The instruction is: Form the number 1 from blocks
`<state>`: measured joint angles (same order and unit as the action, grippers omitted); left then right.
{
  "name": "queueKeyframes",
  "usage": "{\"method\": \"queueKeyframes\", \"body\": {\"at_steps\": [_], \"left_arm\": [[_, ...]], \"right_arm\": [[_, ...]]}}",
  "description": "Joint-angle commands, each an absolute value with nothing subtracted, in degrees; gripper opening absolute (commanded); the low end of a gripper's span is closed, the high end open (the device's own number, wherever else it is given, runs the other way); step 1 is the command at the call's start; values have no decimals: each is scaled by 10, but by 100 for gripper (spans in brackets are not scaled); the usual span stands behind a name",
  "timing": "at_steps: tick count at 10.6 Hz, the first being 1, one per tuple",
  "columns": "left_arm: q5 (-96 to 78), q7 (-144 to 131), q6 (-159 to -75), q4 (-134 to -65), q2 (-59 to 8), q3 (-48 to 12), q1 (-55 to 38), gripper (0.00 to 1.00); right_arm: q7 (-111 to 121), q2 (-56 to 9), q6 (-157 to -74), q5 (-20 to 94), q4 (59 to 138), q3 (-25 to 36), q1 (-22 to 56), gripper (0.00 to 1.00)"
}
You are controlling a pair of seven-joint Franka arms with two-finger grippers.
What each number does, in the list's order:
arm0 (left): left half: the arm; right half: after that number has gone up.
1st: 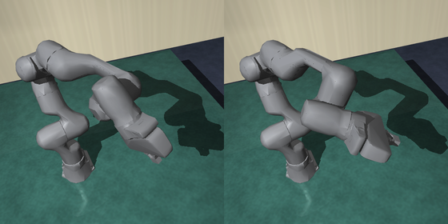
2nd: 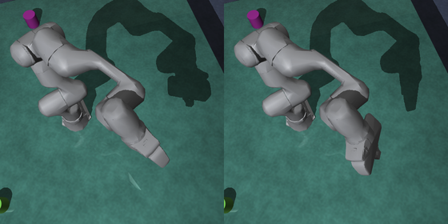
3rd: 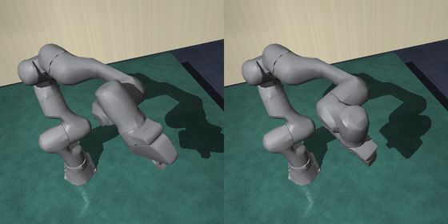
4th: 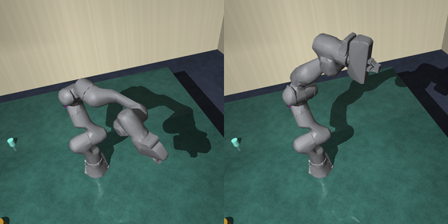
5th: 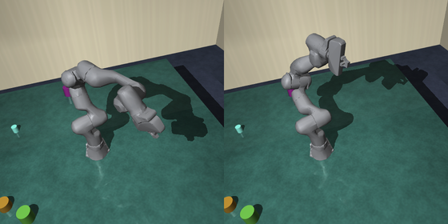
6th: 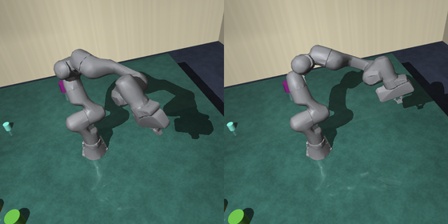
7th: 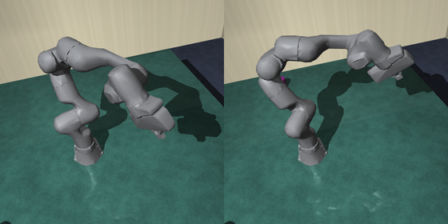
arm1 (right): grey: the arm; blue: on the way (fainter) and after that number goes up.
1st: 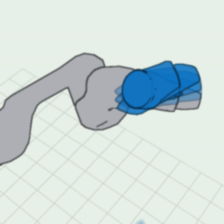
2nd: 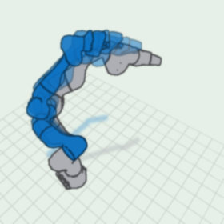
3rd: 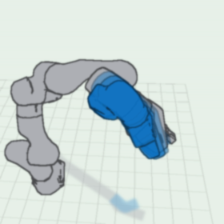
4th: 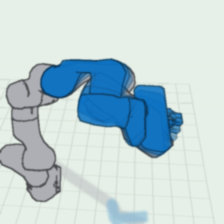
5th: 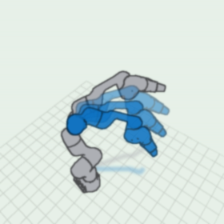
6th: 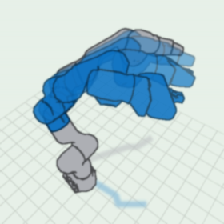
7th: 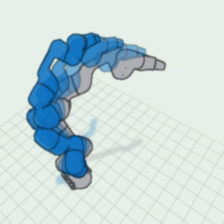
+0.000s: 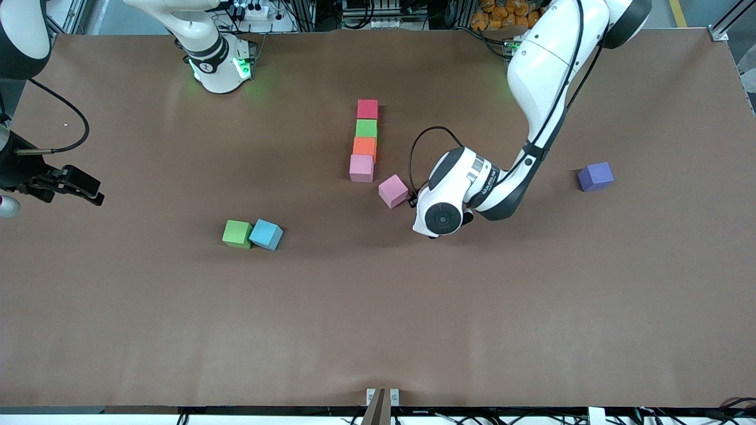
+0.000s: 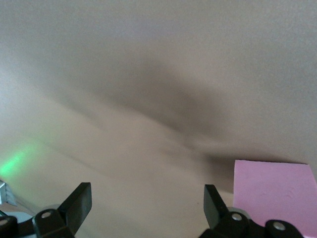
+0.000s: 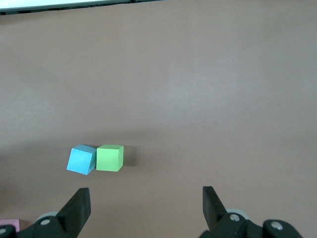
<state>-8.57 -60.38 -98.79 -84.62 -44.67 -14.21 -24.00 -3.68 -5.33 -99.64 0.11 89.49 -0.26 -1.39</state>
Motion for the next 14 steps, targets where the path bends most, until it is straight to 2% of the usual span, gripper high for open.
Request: {"method": "queueKeyframes", "body": {"at_steps": [1,9,12,14], "left_arm": [[-109,-597,-995,-846,-452,-142,-243,100],[-110,-596,-1093,-840,-447,-149,-256,100],[-103,-615,-1084,-846,-446,-145,-255,100],[-91,-620,-1048,-847,-446,-140,-244,100]], "right_arm": [[-28,-57,-996,12,887,-3,-18,100],[-27,-57,-995,13,887,-3,-18,100],[-27,-57,-995,13,887,-3,-18,100],[-27,-59,-995,12,887,-3,-18,100]]}}
